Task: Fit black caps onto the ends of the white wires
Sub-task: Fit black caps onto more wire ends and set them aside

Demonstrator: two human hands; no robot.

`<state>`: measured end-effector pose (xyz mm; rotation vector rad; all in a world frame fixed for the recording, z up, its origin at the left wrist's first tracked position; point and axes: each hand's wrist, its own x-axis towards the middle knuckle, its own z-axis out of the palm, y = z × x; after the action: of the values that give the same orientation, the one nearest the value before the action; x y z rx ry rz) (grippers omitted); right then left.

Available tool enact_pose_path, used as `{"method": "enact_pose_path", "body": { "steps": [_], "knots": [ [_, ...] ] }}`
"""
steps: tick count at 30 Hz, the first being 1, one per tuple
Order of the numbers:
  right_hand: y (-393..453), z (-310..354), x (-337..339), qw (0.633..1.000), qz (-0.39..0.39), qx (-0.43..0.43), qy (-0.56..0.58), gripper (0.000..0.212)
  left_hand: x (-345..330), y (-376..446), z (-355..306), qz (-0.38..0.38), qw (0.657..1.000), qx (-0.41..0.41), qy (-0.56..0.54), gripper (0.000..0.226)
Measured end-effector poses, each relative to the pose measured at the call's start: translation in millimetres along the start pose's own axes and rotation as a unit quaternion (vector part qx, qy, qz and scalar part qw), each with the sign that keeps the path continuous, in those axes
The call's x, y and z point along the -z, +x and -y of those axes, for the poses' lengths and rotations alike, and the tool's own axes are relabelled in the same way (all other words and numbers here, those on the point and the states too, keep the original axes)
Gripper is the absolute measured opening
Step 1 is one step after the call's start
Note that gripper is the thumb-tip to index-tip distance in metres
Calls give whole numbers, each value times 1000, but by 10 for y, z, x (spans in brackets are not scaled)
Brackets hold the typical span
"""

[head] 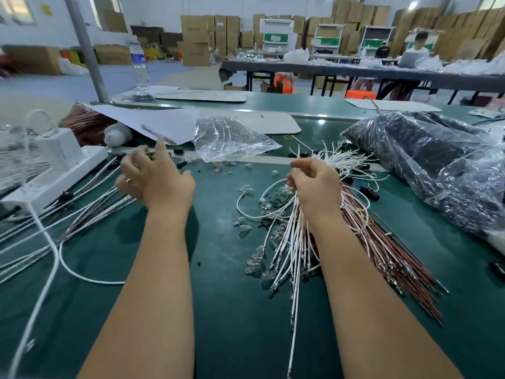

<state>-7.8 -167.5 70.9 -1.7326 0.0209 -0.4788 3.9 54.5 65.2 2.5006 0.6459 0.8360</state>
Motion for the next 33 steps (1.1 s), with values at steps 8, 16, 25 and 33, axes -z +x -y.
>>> {"method": "enact_pose_path", "body": {
  "steps": [8, 16, 25, 33],
  "knots": [
    [27, -85, 85, 868, -47, -9, -494, 47, -174, -157, -252, 183, 979, -94, -8, 49],
    [-14, -23, 116, 853, -16, 2, -522, 14, -107, -155, -214, 165, 986, 33, 6, 46],
    [5, 26, 134, 886, -40, -6, -462, 27, -252, -484, -697, 361, 883, -148, -260, 34],
    [-27, 177, 45, 929, 3, 156, -335, 14, -259, -471, -667, 128, 920, -294, -227, 51]
  ]
}}
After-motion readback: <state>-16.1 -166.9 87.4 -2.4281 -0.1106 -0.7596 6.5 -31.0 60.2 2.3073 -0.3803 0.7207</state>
